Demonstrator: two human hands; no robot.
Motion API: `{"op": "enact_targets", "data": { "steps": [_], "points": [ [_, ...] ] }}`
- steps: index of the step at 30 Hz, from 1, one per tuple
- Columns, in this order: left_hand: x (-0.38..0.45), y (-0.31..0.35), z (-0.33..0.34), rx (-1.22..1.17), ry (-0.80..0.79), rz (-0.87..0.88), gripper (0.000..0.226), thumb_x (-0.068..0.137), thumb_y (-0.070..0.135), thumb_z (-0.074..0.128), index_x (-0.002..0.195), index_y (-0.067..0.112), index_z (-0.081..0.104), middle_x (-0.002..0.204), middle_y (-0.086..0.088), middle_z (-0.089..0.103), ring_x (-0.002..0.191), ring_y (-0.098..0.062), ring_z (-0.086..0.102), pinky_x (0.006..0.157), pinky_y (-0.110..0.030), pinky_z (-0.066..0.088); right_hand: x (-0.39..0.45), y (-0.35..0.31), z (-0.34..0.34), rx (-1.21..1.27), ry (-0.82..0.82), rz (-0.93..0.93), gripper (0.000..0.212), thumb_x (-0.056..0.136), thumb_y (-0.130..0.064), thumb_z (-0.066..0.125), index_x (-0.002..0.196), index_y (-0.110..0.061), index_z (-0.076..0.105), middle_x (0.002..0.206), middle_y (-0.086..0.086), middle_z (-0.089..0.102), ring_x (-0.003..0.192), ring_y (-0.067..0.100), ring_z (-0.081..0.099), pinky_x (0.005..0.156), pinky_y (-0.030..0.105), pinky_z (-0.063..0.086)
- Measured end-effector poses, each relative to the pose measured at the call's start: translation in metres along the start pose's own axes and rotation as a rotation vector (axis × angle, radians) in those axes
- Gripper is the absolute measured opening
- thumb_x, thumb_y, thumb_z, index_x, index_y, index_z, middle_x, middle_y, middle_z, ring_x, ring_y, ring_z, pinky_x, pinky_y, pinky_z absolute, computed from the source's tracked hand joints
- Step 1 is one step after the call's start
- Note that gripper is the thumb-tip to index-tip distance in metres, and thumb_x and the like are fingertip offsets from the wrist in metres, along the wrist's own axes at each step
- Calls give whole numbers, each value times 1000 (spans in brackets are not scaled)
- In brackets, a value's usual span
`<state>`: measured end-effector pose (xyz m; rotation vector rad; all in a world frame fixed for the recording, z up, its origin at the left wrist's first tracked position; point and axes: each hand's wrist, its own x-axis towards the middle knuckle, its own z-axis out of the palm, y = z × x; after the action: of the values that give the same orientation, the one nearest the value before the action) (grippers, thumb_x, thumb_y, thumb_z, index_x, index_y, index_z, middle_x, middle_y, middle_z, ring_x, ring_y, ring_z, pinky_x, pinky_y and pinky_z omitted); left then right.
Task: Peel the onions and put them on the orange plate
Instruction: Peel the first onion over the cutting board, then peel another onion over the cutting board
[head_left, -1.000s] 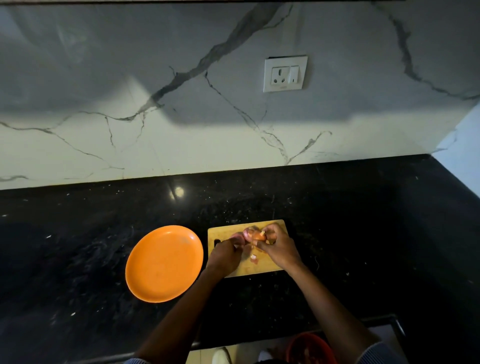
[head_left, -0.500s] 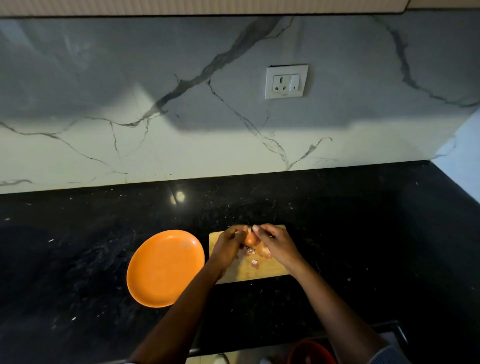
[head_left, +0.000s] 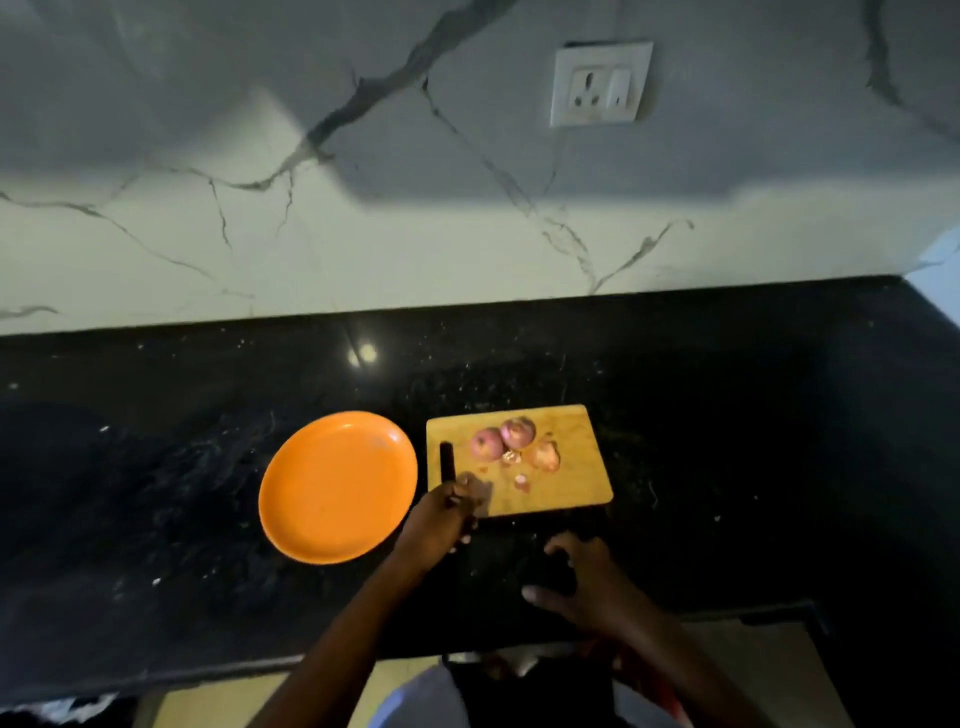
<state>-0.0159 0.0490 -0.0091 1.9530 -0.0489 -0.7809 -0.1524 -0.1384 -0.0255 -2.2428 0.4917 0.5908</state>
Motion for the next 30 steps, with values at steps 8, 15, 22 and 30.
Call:
{"op": "enact_targets", "data": {
  "steps": [8, 15, 22, 30],
  "points": [
    [4, -34, 17, -80, -43, 83, 19, 105, 20, 51, 96, 17, 68, 76, 3, 66, 61, -8, 60, 57, -20, 45, 24, 9, -10, 243, 217, -50, 27, 96, -40, 63, 120, -28, 58, 110, -8, 61, 106, 10, 59, 79, 19, 44],
    [33, 10, 12, -20, 5, 146, 13, 102, 17, 55, 93, 20, 65, 75, 6, 69, 68, -9, 64, 60, -20, 49, 60, -24, -42, 257, 378, -92, 19, 94, -32, 69, 110, -33, 59, 106, -13, 63, 101, 5, 60, 77, 15, 42],
    [39, 29, 13, 139, -12, 188, 9, 98, 36, 61, 99, 28, 64, 88, 9, 69, 82, -13, 69, 68, -21, 50, 76, -47, -43, 240, 362, -140, 22, 92, -29, 71, 112, -30, 62, 102, -15, 65, 98, 5, 63, 75, 15, 45],
    [31, 20, 17, 116, -6, 226, 10, 98, 36, 61, 101, 26, 64, 91, 7, 71, 84, -12, 69, 68, -21, 50, 69, -38, -27, 343, 413, -130, 22, 90, -27, 74, 109, -33, 63, 108, -17, 66, 104, 3, 62, 85, 22, 47]
  ]
}}
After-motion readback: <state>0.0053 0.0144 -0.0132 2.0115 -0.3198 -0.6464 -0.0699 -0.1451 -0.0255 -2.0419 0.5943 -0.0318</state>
